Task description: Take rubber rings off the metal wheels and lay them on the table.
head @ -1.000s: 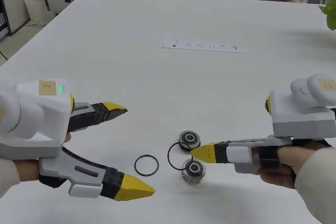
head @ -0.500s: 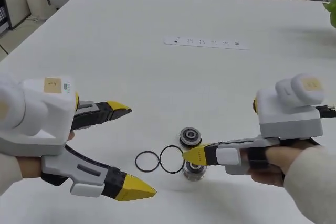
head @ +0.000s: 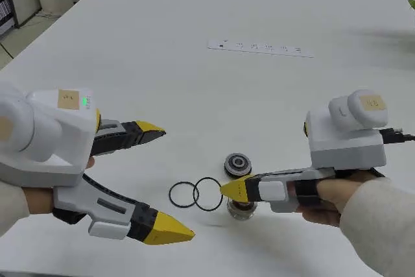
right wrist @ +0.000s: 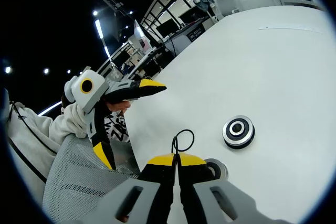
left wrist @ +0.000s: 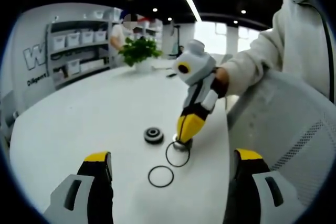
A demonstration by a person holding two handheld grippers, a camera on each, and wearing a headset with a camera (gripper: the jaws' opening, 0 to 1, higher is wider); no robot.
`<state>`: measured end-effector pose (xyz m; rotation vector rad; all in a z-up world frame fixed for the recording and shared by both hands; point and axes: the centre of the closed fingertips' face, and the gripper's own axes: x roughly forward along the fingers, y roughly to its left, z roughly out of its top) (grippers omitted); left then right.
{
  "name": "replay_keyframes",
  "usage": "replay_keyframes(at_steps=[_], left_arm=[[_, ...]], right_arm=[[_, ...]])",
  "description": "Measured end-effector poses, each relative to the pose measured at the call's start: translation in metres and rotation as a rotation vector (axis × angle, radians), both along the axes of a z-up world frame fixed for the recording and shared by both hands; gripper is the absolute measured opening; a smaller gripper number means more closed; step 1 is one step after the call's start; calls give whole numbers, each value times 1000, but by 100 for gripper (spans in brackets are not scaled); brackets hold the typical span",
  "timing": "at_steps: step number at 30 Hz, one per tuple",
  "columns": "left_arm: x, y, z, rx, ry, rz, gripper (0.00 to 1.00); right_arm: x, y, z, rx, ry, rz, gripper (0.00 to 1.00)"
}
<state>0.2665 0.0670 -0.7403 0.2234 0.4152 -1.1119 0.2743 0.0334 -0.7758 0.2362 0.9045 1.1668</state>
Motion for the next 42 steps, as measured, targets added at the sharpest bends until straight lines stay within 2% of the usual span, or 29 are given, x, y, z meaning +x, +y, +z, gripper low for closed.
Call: replay_keyframes(at_steps=[13, 32, 36, 39, 42], left_arm=[[0, 1, 0, 7, -4, 0, 98], [-4, -2, -7, 20, 20, -19, 97], [-4, -1, -9, 26, 23, -21, 97], [-4, -1, -8, 23, 24, -19, 97], [-4, -1, -9, 24, 27, -20, 97]], right_arm=[[11, 4, -12, -28, -2, -9, 0], [16, 11, -20, -47, -8, -11, 0], [18, 12, -23, -71, -36, -4, 0], [18, 14, -21, -62, -40, -5, 0], [20, 12, -23, -76, -57, -4, 0]])
